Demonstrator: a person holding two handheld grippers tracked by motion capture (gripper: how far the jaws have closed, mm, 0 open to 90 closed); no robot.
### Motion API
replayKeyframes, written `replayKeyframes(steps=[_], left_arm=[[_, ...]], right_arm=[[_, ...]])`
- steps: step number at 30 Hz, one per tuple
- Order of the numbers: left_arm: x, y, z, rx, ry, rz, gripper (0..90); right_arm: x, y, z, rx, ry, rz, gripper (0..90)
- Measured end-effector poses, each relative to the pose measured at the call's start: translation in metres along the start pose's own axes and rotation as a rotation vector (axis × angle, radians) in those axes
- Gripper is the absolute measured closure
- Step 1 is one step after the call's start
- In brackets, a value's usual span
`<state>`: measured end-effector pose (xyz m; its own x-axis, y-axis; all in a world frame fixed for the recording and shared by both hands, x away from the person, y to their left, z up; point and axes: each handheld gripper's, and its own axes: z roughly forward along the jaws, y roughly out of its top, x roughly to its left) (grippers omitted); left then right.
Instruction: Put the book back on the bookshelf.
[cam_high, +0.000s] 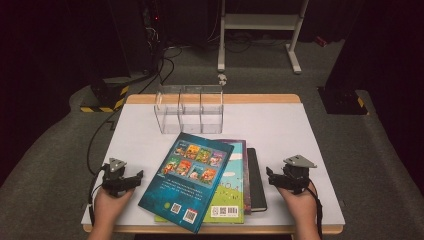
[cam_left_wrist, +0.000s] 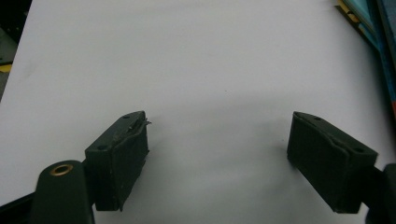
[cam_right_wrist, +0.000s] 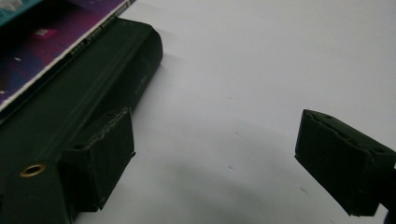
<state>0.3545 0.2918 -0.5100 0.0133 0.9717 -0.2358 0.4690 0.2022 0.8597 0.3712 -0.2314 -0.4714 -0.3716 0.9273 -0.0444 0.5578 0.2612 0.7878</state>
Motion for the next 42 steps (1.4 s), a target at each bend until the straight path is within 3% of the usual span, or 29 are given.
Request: replayKeyframes(steps=[7,11,19,22,25,30,35,37,38,42], left_arm=[[-0.001,-0.001,-0.001,0.001,-0.003,0.011,22.4],[0.000,0.000,0.000,0.003,-0.006,-0.007,22.4],[0.000,0.000,0.000,0.007,-0.004,-0.006,23.0],[-0.004,-0.001,-0.002,-0.008,-0.017,0.009,27.7],[-0.006,-0.002,-0.003,-0.011,-0.005,0.044,29.2],[-0.003,0.002,0.001,0.012,-0.021,-0.014,27.6],[-0.004,0.001,0.000,0.015,-0.019,0.008,26.6],[-0.007,-0.002,-0.002,-0.009,-0.020,0.045,27.7],[-0.008,-0.002,-0.004,0.003,-0.023,0.060,27.7],[-0.007,-0.001,-0.009,-0.011,-0.064,0.018,25.7]], right_arm=[[0.010,0.004,-0.004,0.000,0.023,-0.010,11.1],[0.016,0.007,-0.007,-0.014,0.045,-0.005,11.2],[0.029,0.014,-0.007,-0.038,0.083,-0.052,11.7],[0.034,0.016,-0.008,-0.050,0.095,-0.070,11.6],[0.040,0.021,-0.009,-0.056,0.101,-0.082,11.6],[0.048,0.028,-0.011,-0.077,0.128,-0.086,11.6],[0.059,0.032,-0.016,-0.101,0.155,-0.094,12.7],[0.066,0.032,-0.017,-0.102,0.171,-0.108,13.0],[0.066,0.032,-0.017,-0.102,0.171,-0.108,13.0],[0.073,0.031,-0.014,-0.081,0.181,-0.116,13.2]])
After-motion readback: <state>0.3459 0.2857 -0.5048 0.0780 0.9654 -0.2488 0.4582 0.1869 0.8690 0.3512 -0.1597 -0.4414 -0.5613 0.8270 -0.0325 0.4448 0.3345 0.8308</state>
